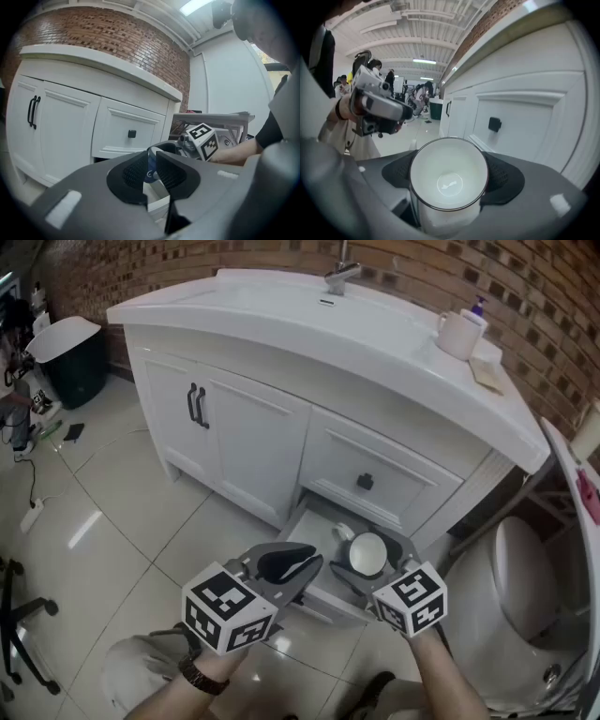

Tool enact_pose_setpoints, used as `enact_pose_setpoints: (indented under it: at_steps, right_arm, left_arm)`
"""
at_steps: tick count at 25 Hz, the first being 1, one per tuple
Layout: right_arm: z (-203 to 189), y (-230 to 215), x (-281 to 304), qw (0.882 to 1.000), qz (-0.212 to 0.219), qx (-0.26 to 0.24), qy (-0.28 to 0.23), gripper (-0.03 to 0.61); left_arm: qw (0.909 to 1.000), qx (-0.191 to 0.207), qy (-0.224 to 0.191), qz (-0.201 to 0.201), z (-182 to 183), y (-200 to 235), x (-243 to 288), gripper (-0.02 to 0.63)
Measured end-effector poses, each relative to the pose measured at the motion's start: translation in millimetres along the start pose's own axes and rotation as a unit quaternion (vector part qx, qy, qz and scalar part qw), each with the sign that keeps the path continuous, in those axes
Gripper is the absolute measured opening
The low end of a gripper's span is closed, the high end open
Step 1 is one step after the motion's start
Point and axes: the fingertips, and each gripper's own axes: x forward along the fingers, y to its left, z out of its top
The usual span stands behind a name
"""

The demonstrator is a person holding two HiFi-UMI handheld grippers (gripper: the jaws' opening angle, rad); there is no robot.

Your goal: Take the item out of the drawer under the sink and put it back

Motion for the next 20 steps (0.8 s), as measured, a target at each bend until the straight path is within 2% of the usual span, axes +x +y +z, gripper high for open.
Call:
enact_pose_setpoints:
  at_steps: [4,8,15,20]
  right_arm:
    - [33,11,-41,0.997,-0.016,0.018,-0.067,0.413]
    - [55,17,-75,0.994,-0.042,0.021,-0.103,0.412]
    - [73,30,-101,0.989,-0.063,0.017,-0.133,0.412]
    - [70,33,-96,0.990,-0.058,0.021,-0.127,0.411]
  left_arm:
    - [0.9997,0.004,-0.020,0.011,6,-5,-14,0.069]
    - [0.9992,0.003,-0.038,0.009,8,-11,-22,0.072]
    - [0.9988,0.022,-0.043,-0.003,11,-27,-23,0.073]
    - [0.9988,0.032,-0.037,0.004,11,-27,-25,0.074]
